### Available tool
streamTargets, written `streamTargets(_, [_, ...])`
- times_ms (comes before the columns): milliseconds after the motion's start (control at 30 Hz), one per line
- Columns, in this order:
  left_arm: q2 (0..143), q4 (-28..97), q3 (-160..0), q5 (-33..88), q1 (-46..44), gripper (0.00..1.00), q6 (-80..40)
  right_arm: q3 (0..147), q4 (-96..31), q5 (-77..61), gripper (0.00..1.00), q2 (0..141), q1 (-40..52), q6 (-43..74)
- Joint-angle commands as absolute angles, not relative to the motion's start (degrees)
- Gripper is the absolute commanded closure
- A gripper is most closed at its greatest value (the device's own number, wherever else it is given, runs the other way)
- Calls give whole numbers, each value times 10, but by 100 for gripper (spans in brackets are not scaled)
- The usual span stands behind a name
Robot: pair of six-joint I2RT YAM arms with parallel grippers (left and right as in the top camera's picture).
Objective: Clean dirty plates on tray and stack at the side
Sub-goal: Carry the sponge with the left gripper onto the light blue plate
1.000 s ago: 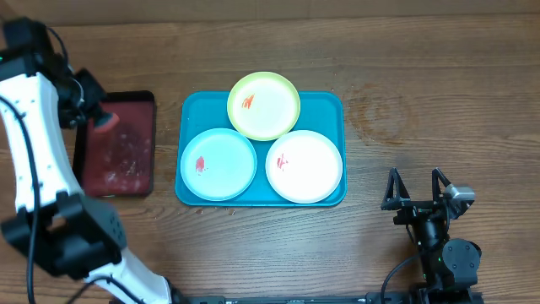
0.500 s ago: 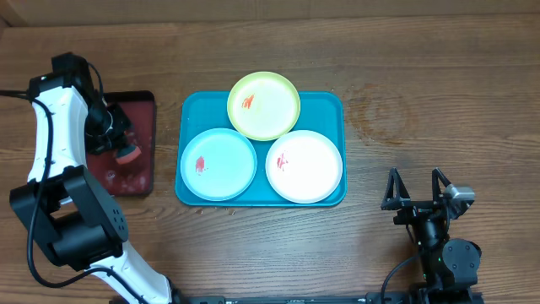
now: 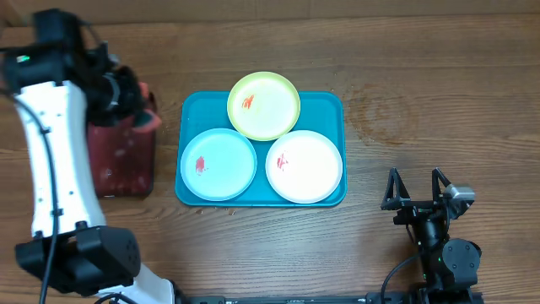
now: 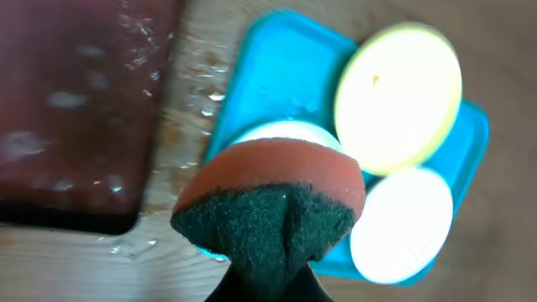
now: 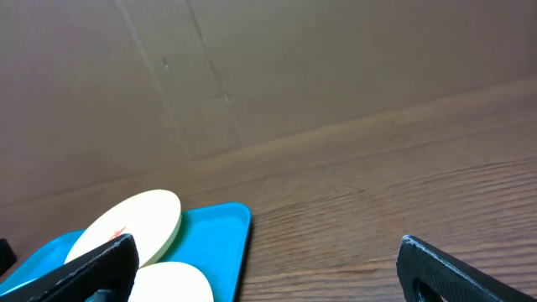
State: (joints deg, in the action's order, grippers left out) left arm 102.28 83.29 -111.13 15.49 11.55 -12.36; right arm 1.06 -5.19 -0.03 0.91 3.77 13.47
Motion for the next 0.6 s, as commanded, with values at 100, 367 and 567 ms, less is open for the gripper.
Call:
streamTargets(100, [1031,789,-964,170,-13,96,-88,5,-48,-1,0,7,35,136])
streamTargets(367, [1031,614,-771,109,-106,96,-129,5,-48,-1,0,7,35,136])
streamTargets(567, [1031,506,-685,67,-120,96,-173,5,-48,-1,0,7,35,136])
